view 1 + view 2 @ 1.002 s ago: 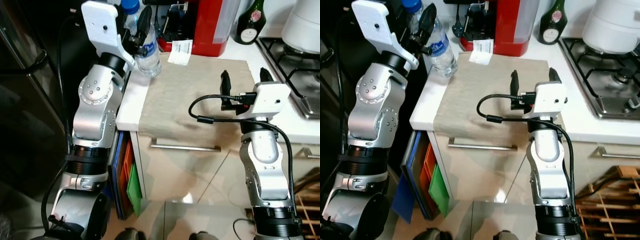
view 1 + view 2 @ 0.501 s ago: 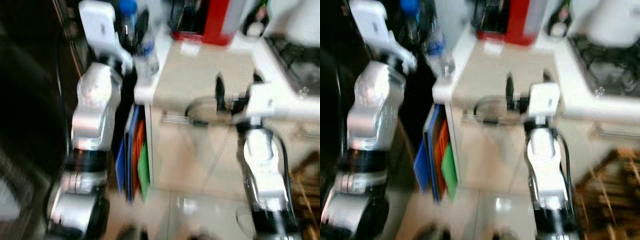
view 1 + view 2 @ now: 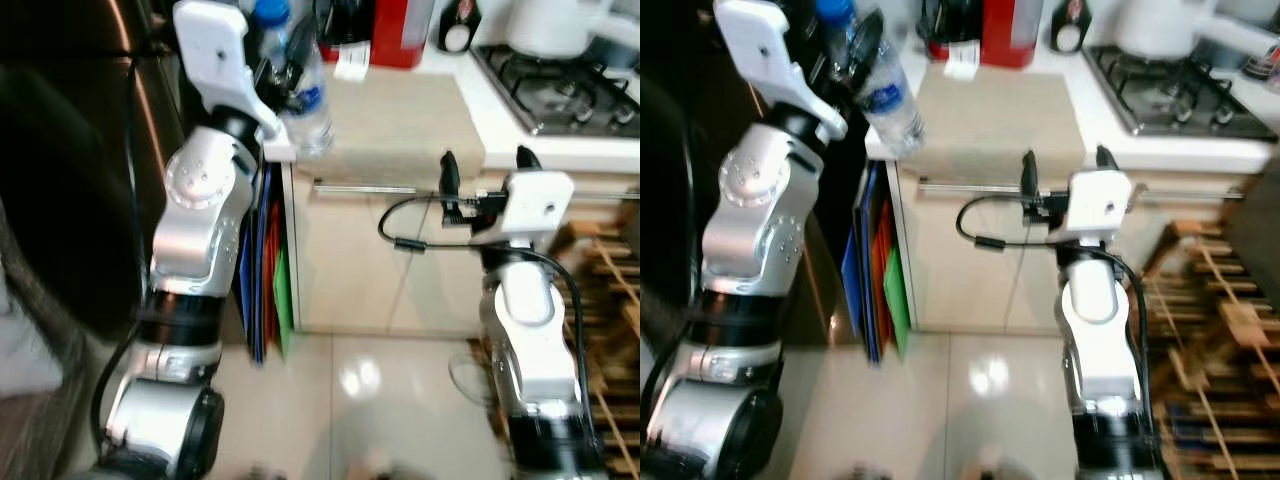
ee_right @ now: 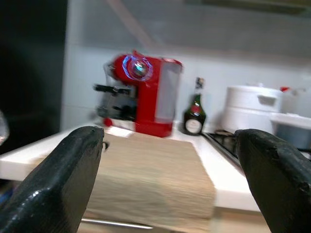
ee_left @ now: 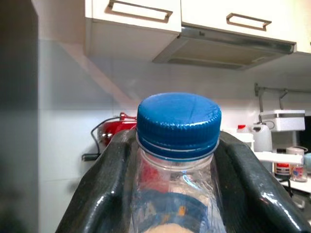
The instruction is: Restocking fridge
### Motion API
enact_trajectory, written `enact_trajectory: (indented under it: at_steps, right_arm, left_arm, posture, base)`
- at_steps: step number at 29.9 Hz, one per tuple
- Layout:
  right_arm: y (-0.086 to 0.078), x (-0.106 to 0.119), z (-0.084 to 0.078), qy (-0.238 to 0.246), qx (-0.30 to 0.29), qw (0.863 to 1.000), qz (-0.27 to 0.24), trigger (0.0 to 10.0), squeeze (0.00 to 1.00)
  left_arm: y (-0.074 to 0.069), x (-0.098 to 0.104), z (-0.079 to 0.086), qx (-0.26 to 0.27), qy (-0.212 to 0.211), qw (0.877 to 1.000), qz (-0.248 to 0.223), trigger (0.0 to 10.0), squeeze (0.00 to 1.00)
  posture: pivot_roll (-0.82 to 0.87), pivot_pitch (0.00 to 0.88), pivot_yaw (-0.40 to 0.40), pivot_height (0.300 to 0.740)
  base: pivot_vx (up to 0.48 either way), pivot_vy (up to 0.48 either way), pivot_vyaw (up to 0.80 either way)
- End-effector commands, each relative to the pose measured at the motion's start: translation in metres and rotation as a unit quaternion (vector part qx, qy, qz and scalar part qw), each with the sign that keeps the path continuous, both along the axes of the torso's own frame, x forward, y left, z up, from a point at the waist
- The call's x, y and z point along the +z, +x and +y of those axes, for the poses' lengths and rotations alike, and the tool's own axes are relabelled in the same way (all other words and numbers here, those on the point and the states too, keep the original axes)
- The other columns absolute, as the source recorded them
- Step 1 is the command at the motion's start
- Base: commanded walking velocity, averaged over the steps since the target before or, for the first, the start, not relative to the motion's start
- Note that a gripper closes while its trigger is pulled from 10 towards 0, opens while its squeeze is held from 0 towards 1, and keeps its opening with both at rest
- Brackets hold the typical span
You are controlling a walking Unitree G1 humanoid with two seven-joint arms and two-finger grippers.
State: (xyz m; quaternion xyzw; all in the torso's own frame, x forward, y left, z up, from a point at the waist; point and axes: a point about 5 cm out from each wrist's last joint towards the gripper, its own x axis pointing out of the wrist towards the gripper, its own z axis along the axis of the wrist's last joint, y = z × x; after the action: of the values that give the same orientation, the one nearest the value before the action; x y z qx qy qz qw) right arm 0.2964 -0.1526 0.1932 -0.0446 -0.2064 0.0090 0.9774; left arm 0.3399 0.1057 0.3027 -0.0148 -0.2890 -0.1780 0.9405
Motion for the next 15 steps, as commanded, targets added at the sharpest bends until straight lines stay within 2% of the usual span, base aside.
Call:
enact_trajectory:
  at_steps: [1, 10, 15]
  right_arm:
    - [-0.0005, 0.0020, 0.0006, -0.004, 0.004, 1.000, -0.004, 10.0, 0.00]
    - [0.0006, 0.0010, 0.0012, -0.003, 0.008, 1.000, -0.002, 10.0, 0.00]
    - [0.0011, 0.0004, 0.0022, -0.001, 0.012, 1.000, -0.001, 10.0, 0.00]
  left_arm:
    - [-0.0046, 0.0108, 0.0006, 0.000, -0.005, 1.000, -0.024, 10.0, 0.00]
    - [-0.0050, 0.0097, -0.0001, 0.000, -0.007, 1.000, -0.021, 10.0, 0.00]
    - [-0.0046, 0.0082, -0.0001, -0.005, -0.029, 1.000, -0.009, 10.0, 0.00]
  posture:
    - [-0.12, 0.000, 0.041, 0.740]
    - [-0.12, 0.000, 0.038, 0.740]
    - [-0.12, 0.000, 0.036, 0.740]
  base:
    - [-0.281, 0.000, 0.00]
    - [-0.286, 0.000, 0.00]
    - [-0.294, 0.000, 0.00]
